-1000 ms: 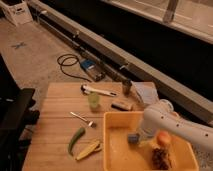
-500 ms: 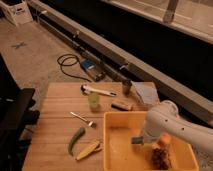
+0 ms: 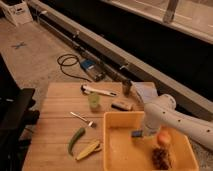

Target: Wipe tray with sponge

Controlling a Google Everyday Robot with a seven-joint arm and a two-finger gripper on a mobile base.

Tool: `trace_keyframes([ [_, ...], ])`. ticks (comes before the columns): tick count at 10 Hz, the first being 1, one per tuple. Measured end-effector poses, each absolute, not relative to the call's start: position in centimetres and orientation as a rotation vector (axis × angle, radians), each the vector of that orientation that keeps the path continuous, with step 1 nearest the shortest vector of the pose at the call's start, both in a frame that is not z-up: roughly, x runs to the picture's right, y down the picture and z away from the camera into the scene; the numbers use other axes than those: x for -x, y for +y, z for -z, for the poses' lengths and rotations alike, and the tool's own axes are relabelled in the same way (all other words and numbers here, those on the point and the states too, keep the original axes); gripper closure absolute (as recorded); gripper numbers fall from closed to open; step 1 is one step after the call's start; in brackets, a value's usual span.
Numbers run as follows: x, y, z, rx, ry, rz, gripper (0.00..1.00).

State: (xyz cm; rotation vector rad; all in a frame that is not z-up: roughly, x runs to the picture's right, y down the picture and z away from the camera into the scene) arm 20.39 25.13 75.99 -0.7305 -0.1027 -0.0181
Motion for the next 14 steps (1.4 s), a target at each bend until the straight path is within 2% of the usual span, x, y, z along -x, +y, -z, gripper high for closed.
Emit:
trace_keyframes([
  [3,-18.0,26.2,-76.7,0.768,-0.161,0.034,1.0],
  [8,-18.3,29.3,-73.2,0.821,-0.176,0.041,1.0],
  [11,-22.4,27.8,-73.9,0.813,-0.081,0.031,1.0],
  [14,-22.4,24.9,-76.4,0.795,-0.039,0.053,1.0],
])
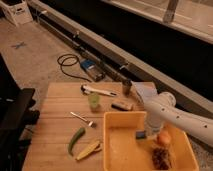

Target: Wipe tray with sponge

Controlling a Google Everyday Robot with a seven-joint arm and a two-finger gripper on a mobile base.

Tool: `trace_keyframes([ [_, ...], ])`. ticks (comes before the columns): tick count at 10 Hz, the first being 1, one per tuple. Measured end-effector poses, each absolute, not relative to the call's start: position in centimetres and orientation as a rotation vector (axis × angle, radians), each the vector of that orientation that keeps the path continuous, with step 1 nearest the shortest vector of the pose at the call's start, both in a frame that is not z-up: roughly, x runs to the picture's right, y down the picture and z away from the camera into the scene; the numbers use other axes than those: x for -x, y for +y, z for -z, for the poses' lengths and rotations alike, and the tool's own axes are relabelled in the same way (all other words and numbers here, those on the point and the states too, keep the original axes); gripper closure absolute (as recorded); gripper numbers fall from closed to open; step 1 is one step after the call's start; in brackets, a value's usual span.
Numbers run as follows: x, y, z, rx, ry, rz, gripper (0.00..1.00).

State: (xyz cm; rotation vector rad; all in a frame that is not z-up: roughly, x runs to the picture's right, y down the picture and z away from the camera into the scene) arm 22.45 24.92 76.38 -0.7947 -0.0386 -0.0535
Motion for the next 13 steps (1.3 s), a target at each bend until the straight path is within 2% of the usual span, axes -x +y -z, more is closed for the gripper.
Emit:
trace_keyframes([
  [3,-20.0,24.8,-76.6,0.794,-0.114,0.056,1.0],
  [7,-16.9,28.0,-73.2,0.822,-0.182,0.075,1.0],
  [10,-19.1,29.5,-72.5,0.873,-0.107,0.052,1.0],
  [13,-23.0,27.2,-74.7,0.869,-0.02,-0.009,1.0],
])
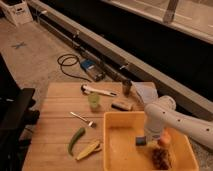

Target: Wipe tray with sponge

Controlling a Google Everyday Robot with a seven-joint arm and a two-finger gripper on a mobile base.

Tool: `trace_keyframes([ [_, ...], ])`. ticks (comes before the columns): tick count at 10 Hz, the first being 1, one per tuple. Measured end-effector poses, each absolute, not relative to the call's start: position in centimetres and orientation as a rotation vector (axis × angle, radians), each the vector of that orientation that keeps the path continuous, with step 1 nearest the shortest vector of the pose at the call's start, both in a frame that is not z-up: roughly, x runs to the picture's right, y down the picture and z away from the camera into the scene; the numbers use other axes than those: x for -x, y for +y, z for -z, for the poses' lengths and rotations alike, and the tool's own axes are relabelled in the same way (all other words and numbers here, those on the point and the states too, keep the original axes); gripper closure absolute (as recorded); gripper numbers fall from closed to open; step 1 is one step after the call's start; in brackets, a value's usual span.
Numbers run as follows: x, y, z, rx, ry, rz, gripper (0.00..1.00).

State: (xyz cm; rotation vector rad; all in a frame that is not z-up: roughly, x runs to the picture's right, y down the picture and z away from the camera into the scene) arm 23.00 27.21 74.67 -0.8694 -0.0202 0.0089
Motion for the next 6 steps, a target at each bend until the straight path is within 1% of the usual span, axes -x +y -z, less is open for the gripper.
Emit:
trace_keyframes([
  [3,-22.3,24.3,-76.7,0.841,-0.011,-0.007,1.0],
  [6,-17.9,25.0,-76.3,0.842,-0.064,0.031,1.0],
])
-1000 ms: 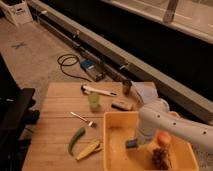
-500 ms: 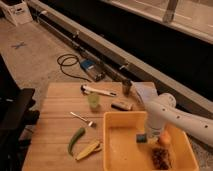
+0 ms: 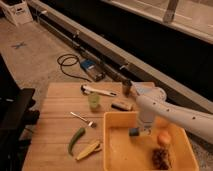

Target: Wipe tray with sponge

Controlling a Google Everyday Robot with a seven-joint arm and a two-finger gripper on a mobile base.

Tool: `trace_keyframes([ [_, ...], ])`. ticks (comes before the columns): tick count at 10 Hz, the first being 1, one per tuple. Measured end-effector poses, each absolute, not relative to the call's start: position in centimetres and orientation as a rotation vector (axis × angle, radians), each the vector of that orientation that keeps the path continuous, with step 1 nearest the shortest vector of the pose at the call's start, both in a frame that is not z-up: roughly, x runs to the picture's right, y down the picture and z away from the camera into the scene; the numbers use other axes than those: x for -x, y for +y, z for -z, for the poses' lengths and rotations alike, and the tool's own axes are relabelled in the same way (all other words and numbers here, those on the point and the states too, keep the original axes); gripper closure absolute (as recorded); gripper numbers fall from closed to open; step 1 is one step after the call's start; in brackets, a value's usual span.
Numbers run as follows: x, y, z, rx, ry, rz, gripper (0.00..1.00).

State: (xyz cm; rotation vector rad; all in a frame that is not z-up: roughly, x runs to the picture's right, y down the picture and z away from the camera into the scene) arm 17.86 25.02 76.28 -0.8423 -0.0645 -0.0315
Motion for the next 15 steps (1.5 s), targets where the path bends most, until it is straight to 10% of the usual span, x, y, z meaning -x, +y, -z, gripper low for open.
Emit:
trace_keyframes([
  [15,-20.2,25.8,-76.5,0.917,-0.012,-0.007,1.0],
])
